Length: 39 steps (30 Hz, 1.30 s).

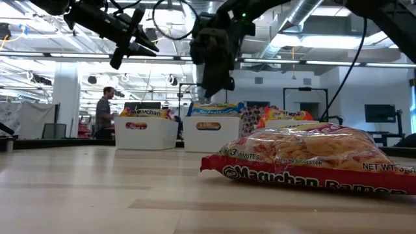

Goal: Sort Maruchan noodles
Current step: Put the red noodle pack into the top left white bin

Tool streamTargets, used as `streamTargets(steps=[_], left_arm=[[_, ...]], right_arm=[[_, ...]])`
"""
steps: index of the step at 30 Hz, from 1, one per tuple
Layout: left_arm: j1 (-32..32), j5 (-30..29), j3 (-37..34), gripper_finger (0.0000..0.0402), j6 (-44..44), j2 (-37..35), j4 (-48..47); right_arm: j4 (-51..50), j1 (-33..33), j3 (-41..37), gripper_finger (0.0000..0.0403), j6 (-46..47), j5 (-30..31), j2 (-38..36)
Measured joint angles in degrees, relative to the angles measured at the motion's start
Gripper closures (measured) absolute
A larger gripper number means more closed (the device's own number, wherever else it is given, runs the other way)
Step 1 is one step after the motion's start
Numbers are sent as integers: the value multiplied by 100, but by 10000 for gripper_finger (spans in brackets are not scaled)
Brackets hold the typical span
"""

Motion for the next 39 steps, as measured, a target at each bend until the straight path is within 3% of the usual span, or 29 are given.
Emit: streamTargets(steps=[8, 19, 31, 39], left_arm=[[10, -60, 0, 343, 22, 0, -66], [10, -57, 0, 343, 109, 0, -110], [10, -64, 0, 343, 152, 0, -108], [10, -19, 0, 343, 245, 0, -116]], right_arm=[[29, 134, -17, 228, -58, 31, 205], [238, 43, -606, 228, -7, 999, 193], [31, -112, -660, 228, -60, 2275, 209], [-122, -280, -660, 228, -247, 2180, 181]])
